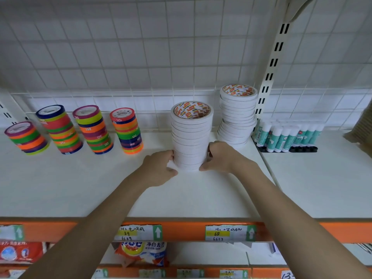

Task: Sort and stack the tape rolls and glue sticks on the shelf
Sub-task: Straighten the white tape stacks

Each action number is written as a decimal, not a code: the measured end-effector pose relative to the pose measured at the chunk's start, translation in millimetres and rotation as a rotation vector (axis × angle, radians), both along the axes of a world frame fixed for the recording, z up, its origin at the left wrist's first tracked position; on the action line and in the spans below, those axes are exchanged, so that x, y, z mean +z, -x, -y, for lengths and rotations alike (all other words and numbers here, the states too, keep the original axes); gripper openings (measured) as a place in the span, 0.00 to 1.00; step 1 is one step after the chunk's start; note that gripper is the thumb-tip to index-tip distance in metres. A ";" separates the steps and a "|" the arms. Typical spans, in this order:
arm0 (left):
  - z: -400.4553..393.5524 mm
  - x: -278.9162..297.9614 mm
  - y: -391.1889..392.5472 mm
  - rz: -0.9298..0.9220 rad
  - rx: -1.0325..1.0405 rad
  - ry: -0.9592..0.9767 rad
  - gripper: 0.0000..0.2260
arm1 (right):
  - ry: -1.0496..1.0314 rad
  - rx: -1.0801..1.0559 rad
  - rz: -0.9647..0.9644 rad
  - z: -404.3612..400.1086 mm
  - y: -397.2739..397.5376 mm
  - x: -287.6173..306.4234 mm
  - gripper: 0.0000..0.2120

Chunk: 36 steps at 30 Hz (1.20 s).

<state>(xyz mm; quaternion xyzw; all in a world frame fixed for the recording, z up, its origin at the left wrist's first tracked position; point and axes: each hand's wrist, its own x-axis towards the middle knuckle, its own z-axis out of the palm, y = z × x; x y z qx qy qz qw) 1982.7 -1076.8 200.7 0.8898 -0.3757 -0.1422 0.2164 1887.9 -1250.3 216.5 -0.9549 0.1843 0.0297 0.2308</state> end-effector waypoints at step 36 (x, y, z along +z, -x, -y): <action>12.1 85.6 -49.5 0.179 -0.155 -0.130 0.27 | -0.124 0.212 -0.061 13.7 -22.3 67.4 0.33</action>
